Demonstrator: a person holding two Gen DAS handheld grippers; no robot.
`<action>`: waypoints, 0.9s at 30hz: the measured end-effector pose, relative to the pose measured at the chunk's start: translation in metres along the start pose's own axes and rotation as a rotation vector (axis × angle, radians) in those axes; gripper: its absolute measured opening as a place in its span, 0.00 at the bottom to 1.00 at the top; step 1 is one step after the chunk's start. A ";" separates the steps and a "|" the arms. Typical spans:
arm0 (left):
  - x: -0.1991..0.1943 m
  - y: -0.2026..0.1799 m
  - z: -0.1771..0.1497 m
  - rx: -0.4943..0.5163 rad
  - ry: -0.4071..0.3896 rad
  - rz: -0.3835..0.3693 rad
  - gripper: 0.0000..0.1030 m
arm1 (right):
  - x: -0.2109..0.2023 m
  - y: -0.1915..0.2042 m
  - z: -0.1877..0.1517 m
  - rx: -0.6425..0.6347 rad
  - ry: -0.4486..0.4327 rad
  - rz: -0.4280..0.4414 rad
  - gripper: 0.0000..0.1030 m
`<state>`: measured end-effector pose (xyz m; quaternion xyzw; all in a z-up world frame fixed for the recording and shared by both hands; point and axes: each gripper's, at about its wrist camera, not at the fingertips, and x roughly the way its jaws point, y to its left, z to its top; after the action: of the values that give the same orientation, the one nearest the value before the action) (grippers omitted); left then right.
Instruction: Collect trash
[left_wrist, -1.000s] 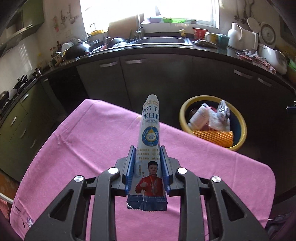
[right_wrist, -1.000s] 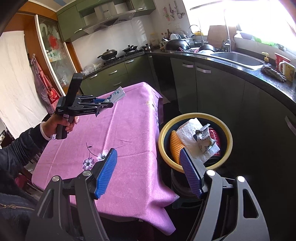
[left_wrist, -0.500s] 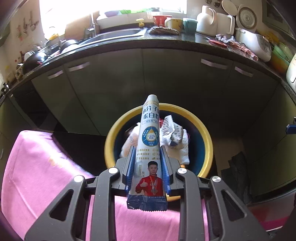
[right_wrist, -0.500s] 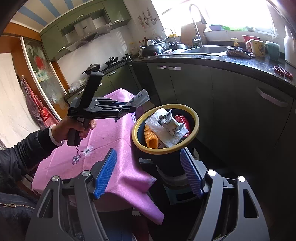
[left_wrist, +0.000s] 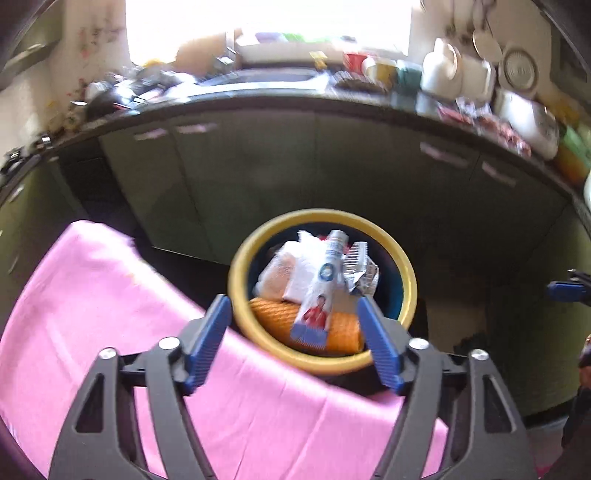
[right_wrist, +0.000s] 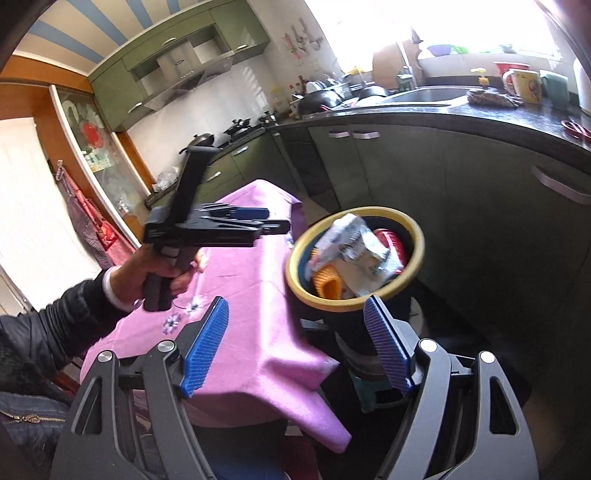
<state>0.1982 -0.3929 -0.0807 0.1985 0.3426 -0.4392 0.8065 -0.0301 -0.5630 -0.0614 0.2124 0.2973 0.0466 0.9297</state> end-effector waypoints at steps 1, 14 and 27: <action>-0.022 0.006 -0.010 -0.023 -0.034 0.026 0.79 | 0.005 0.007 0.001 -0.007 0.006 0.011 0.77; -0.280 0.076 -0.181 -0.361 -0.294 0.622 0.93 | 0.031 0.106 0.003 -0.198 -0.036 -0.070 0.81; -0.362 0.068 -0.257 -0.566 -0.393 0.759 0.93 | -0.006 0.159 -0.014 -0.287 -0.180 -0.238 0.91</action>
<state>0.0212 0.0104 0.0077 -0.0034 0.1935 -0.0344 0.9805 -0.0364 -0.4147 -0.0013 0.0447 0.2264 -0.0409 0.9722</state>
